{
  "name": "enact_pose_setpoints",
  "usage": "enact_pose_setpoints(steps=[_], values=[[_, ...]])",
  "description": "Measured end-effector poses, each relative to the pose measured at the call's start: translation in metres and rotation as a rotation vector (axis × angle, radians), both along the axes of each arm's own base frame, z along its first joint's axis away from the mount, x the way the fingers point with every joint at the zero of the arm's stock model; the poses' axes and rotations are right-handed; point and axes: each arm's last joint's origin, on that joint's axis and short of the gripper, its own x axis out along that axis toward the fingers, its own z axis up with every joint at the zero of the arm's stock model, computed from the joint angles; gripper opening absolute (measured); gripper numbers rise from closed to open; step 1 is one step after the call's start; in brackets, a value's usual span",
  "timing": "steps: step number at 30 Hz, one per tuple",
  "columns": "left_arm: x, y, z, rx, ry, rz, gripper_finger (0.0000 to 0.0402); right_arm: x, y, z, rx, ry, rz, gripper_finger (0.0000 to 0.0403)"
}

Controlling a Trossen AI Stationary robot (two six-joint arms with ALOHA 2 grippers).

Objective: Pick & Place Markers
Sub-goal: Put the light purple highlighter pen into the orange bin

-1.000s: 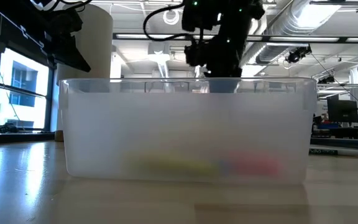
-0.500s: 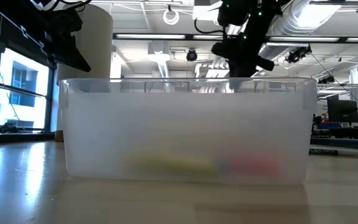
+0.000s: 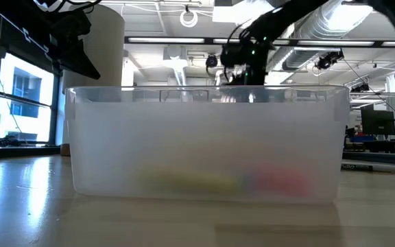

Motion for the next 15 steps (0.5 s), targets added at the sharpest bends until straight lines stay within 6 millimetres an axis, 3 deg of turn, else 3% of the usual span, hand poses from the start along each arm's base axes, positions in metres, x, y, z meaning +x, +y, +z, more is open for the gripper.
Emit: enact_pose_setpoints(steps=[6,15], values=[[0.0,0.0,0.0,-0.018,-0.01,0.014,0.0,-0.005,-0.028,-0.043,0.173,0.019,-0.092,0.0133],[0.0,0.0,0.0,-0.017,-0.009,0.015,0.0,-0.008,-0.037,-0.092,0.245,0.096,-0.134,0.0133]])
